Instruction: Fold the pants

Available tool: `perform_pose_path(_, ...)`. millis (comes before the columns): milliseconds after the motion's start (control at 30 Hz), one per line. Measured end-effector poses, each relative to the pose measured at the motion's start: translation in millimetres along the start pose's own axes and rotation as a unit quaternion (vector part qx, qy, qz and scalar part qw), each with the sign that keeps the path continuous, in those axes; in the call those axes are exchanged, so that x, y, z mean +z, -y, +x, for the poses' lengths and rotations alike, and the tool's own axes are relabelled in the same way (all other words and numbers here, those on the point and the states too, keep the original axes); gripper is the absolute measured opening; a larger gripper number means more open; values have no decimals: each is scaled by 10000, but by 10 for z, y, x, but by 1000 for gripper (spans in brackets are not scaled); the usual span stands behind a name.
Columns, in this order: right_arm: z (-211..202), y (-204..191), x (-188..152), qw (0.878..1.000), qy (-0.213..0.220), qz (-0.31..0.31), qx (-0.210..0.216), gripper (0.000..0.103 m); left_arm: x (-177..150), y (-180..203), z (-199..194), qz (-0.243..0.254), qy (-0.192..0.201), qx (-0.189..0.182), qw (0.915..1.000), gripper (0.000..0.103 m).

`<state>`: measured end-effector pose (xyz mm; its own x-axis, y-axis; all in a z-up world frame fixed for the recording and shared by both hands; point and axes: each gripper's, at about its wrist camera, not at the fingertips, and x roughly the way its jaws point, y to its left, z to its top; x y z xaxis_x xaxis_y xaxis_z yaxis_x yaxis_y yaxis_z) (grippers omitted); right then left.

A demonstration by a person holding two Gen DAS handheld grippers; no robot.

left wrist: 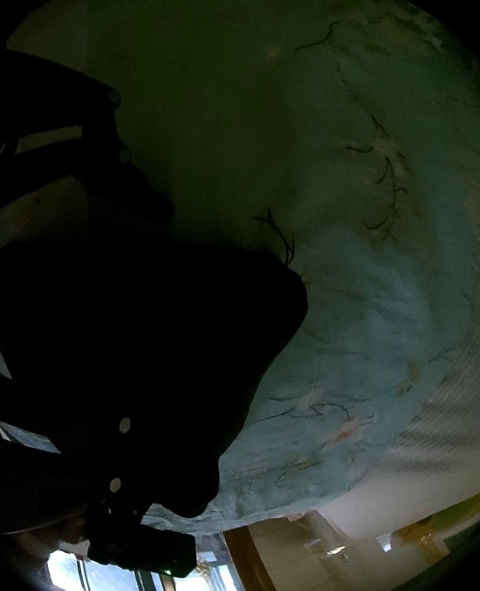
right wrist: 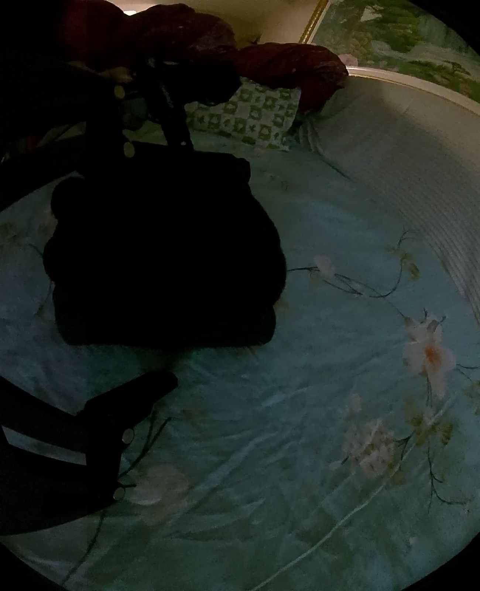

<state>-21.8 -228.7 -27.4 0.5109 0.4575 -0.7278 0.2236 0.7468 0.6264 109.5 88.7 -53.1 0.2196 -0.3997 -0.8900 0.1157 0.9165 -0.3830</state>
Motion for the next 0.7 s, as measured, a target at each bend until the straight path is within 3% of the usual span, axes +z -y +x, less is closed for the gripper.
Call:
perform_pose_path(200, 68, 65, 15, 9999, -45, -11, 129, 85, -7, -53, 53, -138, -2, -104, 9999, 73)
perform_pose_path(233, 74, 63, 11, 9999, -56, -20, 136, 84, -10, -32, 54, -131, 0, -109, 9999, 69)
perform_pose_path(300, 86, 48, 10, 9997, -120, -26, 224, 75, -9, -18, 69, -154, -33, -267, 9995, 54)
perform_pose_path(433, 106, 33, 9, 9995, -198, -36, 248, 69, -23, 21, 76, -208, 5, -276, 9994, 50)
perform_pose_path(700, 9, -101, 13, 9994, -63, -215, 280, 49, -56, 183, -36, -115, 235, -278, 9993, 31)
